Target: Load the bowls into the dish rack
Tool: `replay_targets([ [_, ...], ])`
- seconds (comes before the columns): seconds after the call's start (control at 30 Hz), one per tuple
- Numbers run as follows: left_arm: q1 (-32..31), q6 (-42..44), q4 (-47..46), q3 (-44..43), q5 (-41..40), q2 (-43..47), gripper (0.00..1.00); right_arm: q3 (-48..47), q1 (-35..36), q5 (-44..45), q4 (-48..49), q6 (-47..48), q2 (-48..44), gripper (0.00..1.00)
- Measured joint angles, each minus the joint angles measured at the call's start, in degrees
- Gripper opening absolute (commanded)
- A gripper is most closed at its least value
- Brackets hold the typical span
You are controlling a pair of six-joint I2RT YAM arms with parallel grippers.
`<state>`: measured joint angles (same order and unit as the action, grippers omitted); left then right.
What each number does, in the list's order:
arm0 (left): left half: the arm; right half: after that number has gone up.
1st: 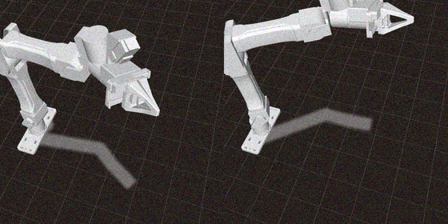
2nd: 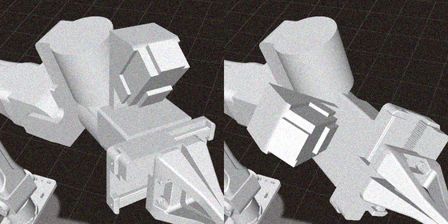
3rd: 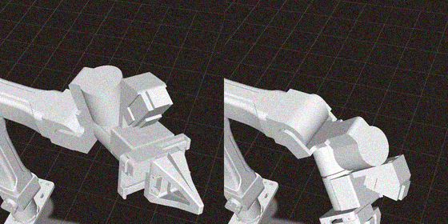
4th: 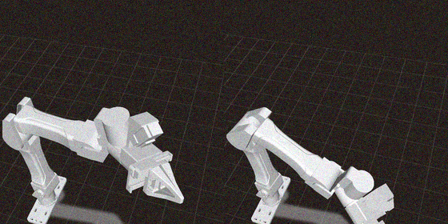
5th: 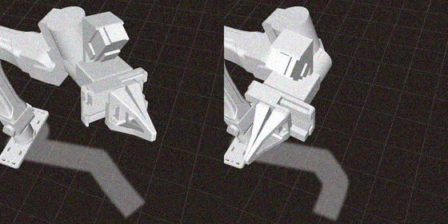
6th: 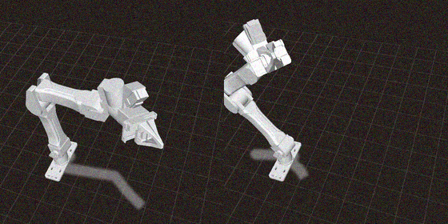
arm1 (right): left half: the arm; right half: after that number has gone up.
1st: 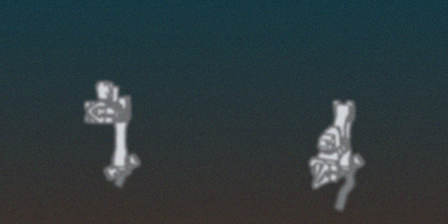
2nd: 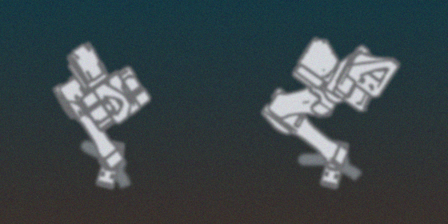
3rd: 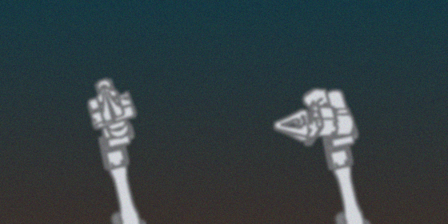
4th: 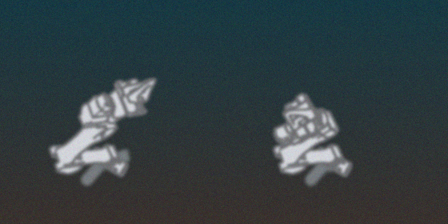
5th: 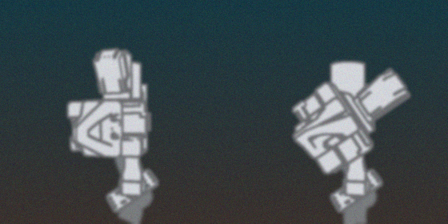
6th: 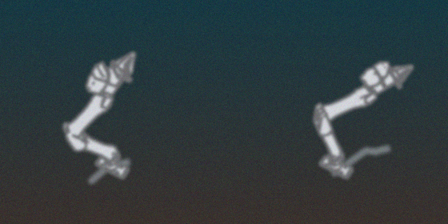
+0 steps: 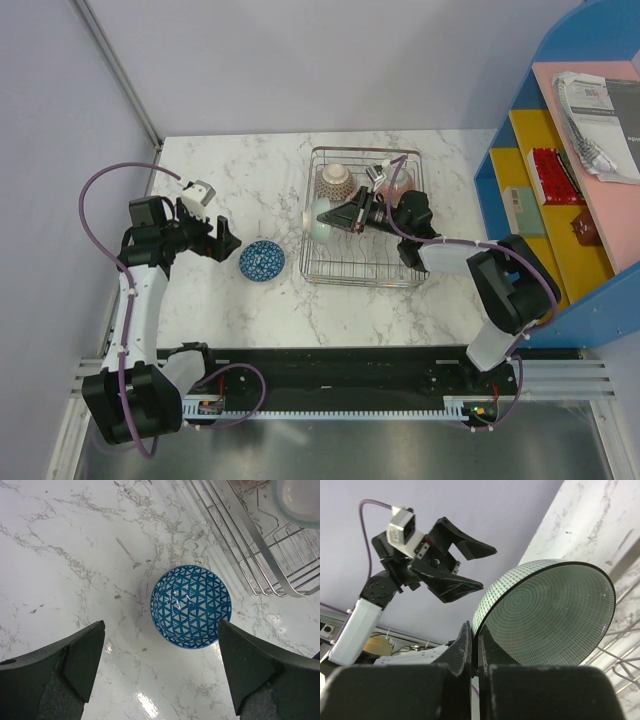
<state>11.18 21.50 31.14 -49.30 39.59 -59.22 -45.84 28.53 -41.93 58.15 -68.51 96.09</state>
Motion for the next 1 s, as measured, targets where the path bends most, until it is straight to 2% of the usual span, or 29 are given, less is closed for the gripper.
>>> replay_targets([
  [0.6, 0.1, 0.0, 0.0, 0.8, 1.1, 0.0, 1.0, -1.6, 0.0, 0.0, 0.2, 1.5, 7.0, 0.0],
  [1.0, 0.4, 0.0, 0.0, 0.9, 1.5, 0.3, 1.0, -1.7, -0.3, 2.8, -1.5, 3.8, 7.1, 0.0],
])
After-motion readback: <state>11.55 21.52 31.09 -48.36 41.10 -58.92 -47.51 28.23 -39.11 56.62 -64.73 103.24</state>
